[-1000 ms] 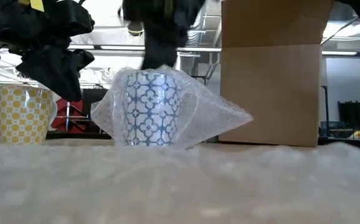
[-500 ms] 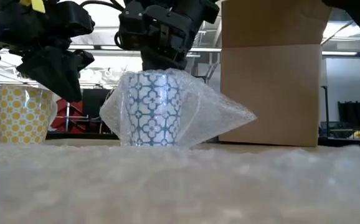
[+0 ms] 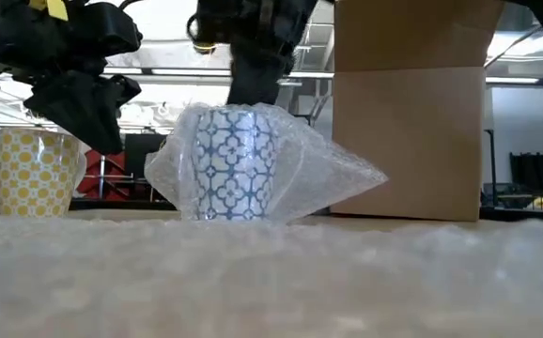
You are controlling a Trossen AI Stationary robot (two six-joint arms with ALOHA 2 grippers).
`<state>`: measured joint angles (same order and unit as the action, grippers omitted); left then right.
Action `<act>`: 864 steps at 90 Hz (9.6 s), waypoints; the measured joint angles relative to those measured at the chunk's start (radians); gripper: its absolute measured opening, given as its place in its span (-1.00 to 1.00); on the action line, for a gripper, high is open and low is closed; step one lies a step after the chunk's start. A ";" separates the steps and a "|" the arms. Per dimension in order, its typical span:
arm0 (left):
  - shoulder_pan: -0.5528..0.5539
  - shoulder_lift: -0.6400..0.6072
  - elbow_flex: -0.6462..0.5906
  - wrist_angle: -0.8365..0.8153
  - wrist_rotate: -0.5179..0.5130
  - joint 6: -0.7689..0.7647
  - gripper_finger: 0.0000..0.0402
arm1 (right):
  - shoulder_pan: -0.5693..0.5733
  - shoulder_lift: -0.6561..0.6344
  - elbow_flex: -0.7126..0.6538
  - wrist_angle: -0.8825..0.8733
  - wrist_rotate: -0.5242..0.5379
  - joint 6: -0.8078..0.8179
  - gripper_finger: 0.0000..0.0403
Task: Wrap mug
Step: Wrap the blue cup with the bubble wrap, then put the blue wrapped mug into the box
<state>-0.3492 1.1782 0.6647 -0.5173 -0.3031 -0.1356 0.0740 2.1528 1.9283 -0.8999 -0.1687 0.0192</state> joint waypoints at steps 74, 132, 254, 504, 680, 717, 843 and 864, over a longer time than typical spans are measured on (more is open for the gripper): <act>0.000 0.000 0.000 -0.012 0.000 -0.004 -0.77 | -0.002 0.123 -0.006 0.015 -0.014 0.021 -1.00; 0.000 0.000 0.001 -0.014 0.000 -0.011 -0.77 | 0.005 0.026 0.177 -0.132 -0.007 -0.005 -0.53; 0.000 0.000 0.000 -0.015 0.000 -0.020 -0.77 | -0.036 0.246 0.171 -0.118 0.074 -0.020 -0.63; 0.002 -0.016 0.001 0.182 -0.127 -0.018 -0.77 | -1.010 -0.413 -0.471 -0.127 0.409 -0.253 -0.91; -0.010 -0.016 0.121 0.236 -0.126 0.084 -0.77 | -0.957 -0.734 -0.373 -0.398 0.275 -0.338 0.24; 0.020 -0.016 0.122 0.306 -0.394 0.204 -0.77 | -0.863 -0.823 -0.330 -0.185 0.193 -0.236 0.22; 0.560 0.086 0.131 1.187 0.203 0.644 -0.91 | -0.675 -0.493 -0.327 0.359 0.178 -0.232 -0.20; 0.519 0.265 0.237 1.186 0.212 0.646 -0.99 | -0.650 -0.534 -0.330 0.261 0.186 -0.246 -0.21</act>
<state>0.1697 1.4431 0.9019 0.6689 -0.0914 0.5105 -0.5761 1.6188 1.5982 -0.6391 0.0170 -0.2268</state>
